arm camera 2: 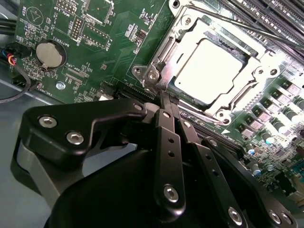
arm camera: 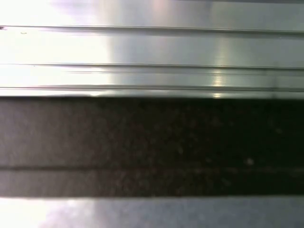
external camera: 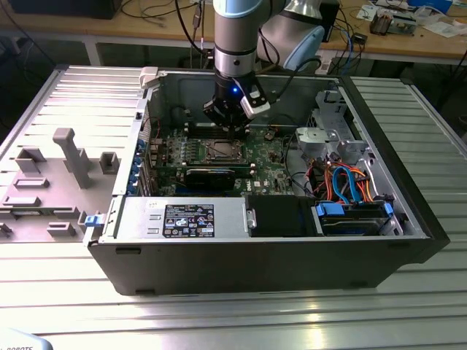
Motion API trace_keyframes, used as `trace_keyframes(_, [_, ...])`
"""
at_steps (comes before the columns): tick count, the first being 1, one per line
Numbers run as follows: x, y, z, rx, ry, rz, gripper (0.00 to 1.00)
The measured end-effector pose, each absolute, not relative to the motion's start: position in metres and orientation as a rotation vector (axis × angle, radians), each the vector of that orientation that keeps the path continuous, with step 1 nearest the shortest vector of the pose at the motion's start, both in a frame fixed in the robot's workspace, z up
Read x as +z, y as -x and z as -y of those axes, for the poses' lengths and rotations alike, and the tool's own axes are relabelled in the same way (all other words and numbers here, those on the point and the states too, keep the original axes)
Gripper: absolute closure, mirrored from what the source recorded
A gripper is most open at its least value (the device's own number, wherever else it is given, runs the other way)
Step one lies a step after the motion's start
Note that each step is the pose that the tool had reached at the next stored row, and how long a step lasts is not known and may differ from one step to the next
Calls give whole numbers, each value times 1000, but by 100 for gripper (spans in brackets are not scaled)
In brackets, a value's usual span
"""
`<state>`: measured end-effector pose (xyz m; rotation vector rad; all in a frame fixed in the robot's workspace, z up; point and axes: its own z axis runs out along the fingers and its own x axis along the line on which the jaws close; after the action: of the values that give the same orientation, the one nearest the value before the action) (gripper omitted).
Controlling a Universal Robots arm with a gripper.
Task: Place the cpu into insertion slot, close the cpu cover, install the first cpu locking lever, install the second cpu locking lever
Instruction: 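Install the first cpu locking lever, then install the second cpu locking lever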
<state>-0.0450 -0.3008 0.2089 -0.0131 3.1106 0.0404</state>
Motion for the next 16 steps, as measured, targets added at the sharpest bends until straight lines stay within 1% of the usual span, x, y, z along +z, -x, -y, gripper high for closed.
trace_keyframes(11, [209, 45, 307, 40, 13, -3111, 89])
trace_keyframes(16, [215, 45, 307, 29, 14, -3111, 89])
